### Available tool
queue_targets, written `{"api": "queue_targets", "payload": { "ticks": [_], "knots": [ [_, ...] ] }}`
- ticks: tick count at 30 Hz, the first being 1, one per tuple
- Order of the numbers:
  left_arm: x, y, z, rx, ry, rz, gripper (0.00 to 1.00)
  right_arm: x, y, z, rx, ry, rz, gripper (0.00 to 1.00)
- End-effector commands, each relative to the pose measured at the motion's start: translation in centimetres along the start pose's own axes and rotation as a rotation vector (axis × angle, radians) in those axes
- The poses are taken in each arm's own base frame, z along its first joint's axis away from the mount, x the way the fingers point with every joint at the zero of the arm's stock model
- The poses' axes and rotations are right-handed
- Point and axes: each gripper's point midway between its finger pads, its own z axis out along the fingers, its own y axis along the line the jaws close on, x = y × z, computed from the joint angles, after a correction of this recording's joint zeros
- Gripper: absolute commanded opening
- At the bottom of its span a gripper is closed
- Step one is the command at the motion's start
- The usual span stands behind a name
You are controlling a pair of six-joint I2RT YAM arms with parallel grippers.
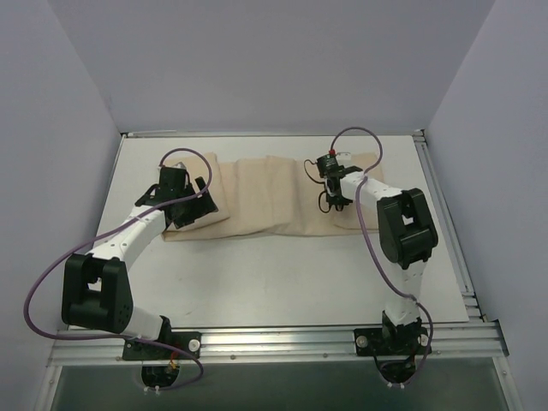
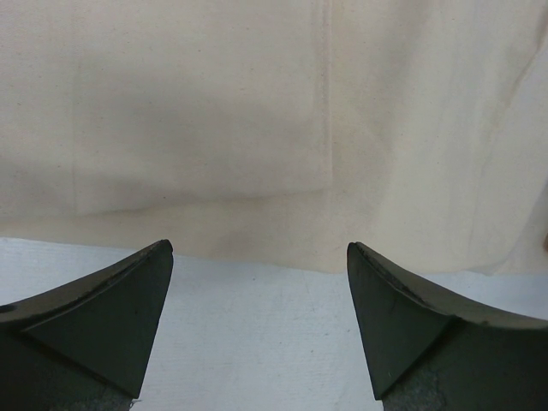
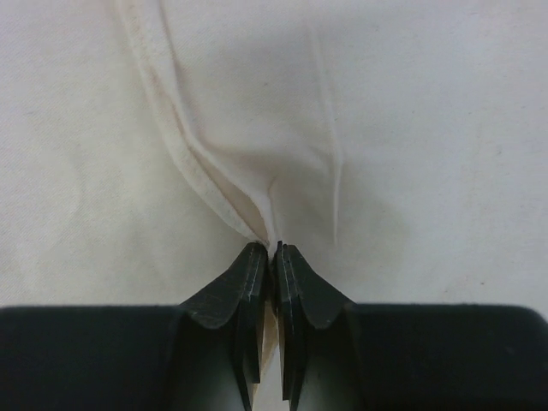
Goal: Open and lay out the surgical kit
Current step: Open the surgical kit at the center of the board.
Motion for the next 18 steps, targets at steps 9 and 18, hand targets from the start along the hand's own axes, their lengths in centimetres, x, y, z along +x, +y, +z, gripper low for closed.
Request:
{"api": "queue_targets", "payload": {
  "ticks": [9, 18],
  "knots": [
    [-2.1, -1.5, -1.5, 0.033, -0.051, 0.044, 0.91, -7.4, -21.3, -3.1, 0.405, -0.047, 0.239, 0.05],
    [-2.8, -1.9, -1.6, 0.020, -0.044, 0.070, 0.91, -8.8, -28.6, -5.2, 0.502, -0.060, 0.359, 0.82]
  ]
}}
